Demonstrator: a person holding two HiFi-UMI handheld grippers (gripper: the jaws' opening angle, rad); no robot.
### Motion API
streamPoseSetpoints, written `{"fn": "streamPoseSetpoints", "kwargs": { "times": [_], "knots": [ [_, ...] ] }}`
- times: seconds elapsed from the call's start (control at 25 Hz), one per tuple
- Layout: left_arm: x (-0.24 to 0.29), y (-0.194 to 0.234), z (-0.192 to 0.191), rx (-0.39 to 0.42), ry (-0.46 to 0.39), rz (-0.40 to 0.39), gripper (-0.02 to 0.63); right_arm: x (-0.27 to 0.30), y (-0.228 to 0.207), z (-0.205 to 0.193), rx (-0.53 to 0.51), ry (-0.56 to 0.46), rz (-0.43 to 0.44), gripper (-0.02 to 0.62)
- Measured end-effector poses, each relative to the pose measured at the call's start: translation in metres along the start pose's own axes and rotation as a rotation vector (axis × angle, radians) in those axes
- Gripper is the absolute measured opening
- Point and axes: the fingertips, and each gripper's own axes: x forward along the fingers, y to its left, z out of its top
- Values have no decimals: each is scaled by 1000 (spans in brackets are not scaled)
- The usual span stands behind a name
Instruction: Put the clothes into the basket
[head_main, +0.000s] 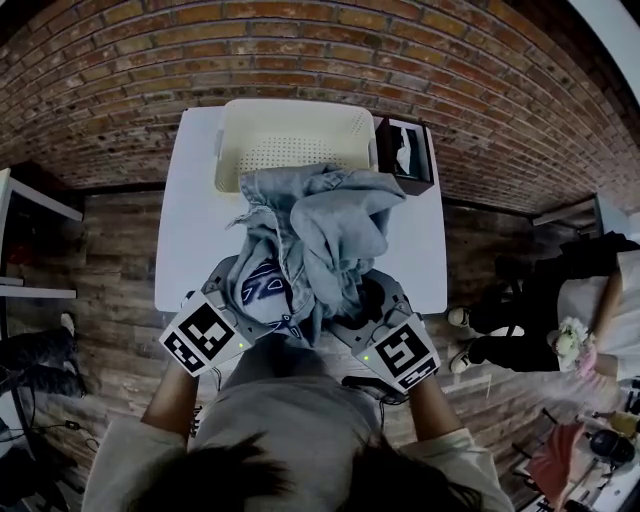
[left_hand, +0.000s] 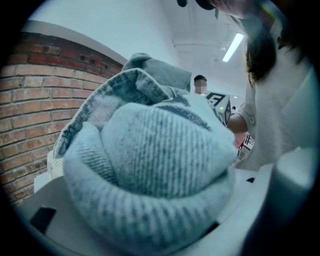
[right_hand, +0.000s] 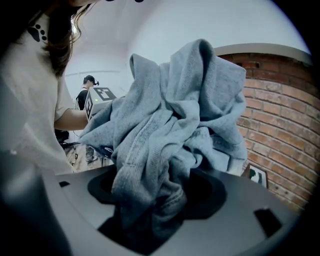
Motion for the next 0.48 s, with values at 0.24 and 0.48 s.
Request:
{"fn": "streamPoseSetpoints", "kwargs": {
  "times": [0.24, 0.48],
  "knots": [
    [-3, 14, 34, 63, -36, 42, 371, -9, -21, 29, -69, -35, -30, 327],
    [-2, 39, 65, 126, -71, 81, 371, -11, -50, 56, -134, -62, -66, 327]
  ]
}}
